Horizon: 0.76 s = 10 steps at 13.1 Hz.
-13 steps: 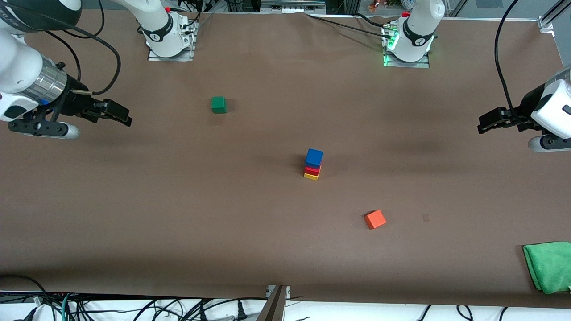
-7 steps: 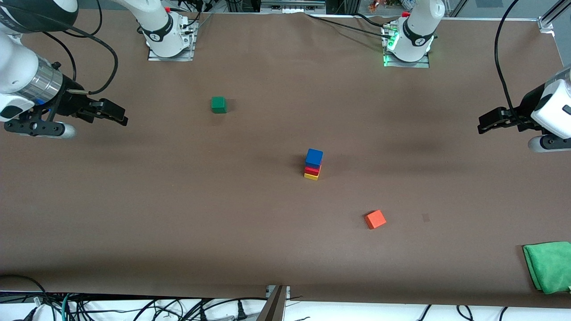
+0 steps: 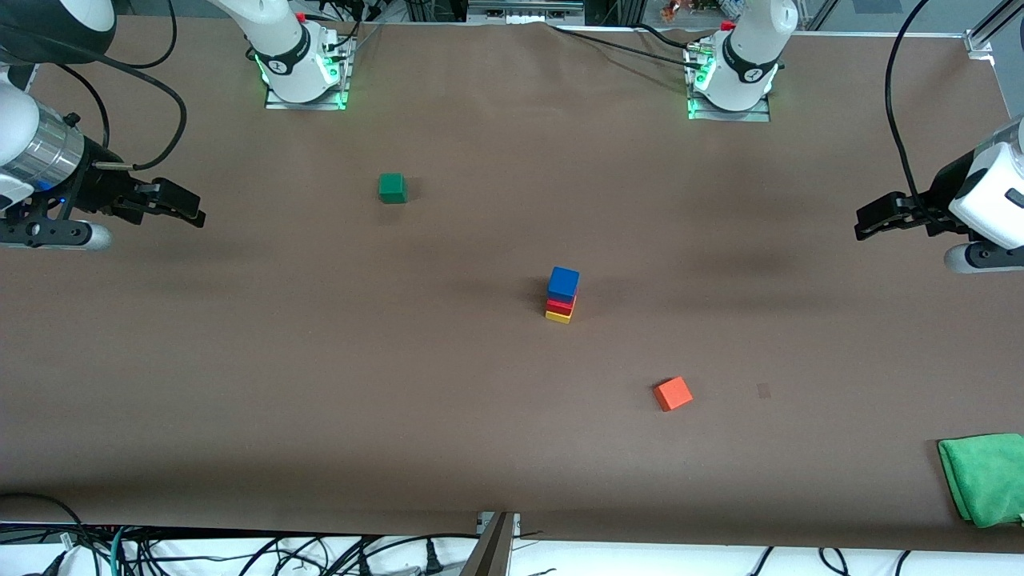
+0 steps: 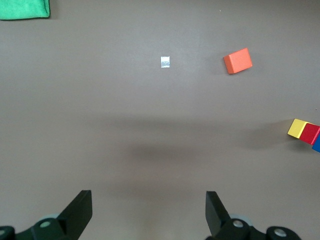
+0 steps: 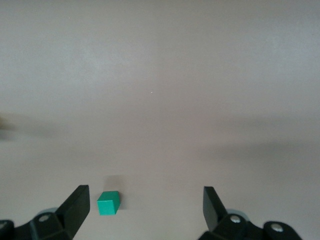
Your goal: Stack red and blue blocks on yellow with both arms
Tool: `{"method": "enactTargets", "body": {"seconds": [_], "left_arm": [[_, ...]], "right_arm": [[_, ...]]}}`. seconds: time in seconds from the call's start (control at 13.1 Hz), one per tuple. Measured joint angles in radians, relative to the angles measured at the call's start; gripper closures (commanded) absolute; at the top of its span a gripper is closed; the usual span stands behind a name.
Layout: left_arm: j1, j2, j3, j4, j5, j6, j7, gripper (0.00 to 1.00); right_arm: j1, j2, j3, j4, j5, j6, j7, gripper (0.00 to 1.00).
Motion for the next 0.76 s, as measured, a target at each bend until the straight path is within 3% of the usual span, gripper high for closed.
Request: {"method": "enactTargets", "body": {"seconds": [0.23,0.76], "left_arm": [[-0.002,0.000,0.000,0.000,0.000,0.000,0.000,0.00],[-0.002,0.000,0.000,0.000,0.000,0.000,0.000,0.00]], "right_arm": [[-0.035,-0.005,0.041,0.000,-0.007,0.000,-0.008,0.00],[-0.035,-0.012,0.055,0.007,-0.043,0.014,-0.046,0.00]]}}
